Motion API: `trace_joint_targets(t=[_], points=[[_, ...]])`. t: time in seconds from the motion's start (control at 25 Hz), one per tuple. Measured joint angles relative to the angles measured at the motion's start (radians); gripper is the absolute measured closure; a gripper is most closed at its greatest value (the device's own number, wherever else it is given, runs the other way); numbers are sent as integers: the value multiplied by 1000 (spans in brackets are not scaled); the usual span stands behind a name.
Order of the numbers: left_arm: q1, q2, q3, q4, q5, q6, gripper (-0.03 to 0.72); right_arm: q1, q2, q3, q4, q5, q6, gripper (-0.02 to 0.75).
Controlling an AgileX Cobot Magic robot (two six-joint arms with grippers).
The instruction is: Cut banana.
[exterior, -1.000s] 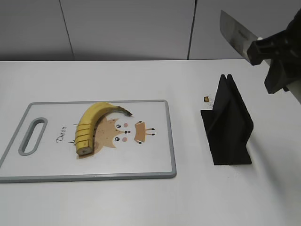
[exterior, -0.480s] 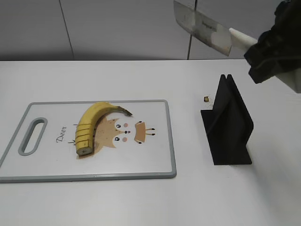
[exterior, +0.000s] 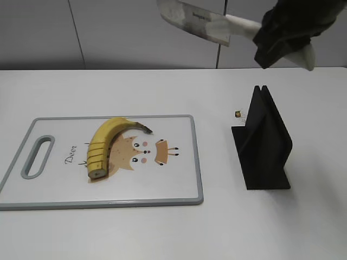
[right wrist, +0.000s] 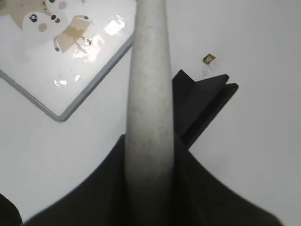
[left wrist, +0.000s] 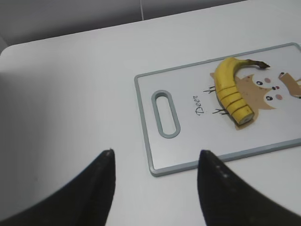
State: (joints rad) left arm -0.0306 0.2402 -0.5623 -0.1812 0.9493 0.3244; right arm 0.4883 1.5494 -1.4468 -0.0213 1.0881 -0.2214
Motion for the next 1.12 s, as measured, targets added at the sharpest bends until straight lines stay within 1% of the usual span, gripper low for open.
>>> trace_joint_targets(t=[0.08, 0.2, 0.28, 0.44, 0.56, 0.68, 0.84, 0.96, 1.12], points=[[0, 79, -18, -36, -33, 71, 145, 0, 31, -31, 14, 5, -43, 576], [0, 188, -62, -137, -80, 204, 140, 0, 73, -62, 21, 4, -99, 576], [0, 256, -98, -192, -119, 266, 126, 0, 95, -69, 21, 4, -170, 576], [0, 411, -191, -231, -146, 365, 93, 0, 132, -70, 56, 4, -321, 576], [0, 532, -275, -270, -130, 477, 86, 0, 156, -71, 66, 4, -398, 576], [0, 654, -379, -310, -68, 619, 87, 0, 176, -71, 109, 2, -468, 576], [-9, 828, -528, -325, 24, 745, 87, 1, 195, -72, 175, -32, -538, 576], [-46, 956, -615, -325, 58, 845, 87, 1, 218, -72, 218, -44, -621, 576], [-105, 1090, -706, -320, 85, 930, 87, 1, 260, -77, 287, -45, -701, 576]])
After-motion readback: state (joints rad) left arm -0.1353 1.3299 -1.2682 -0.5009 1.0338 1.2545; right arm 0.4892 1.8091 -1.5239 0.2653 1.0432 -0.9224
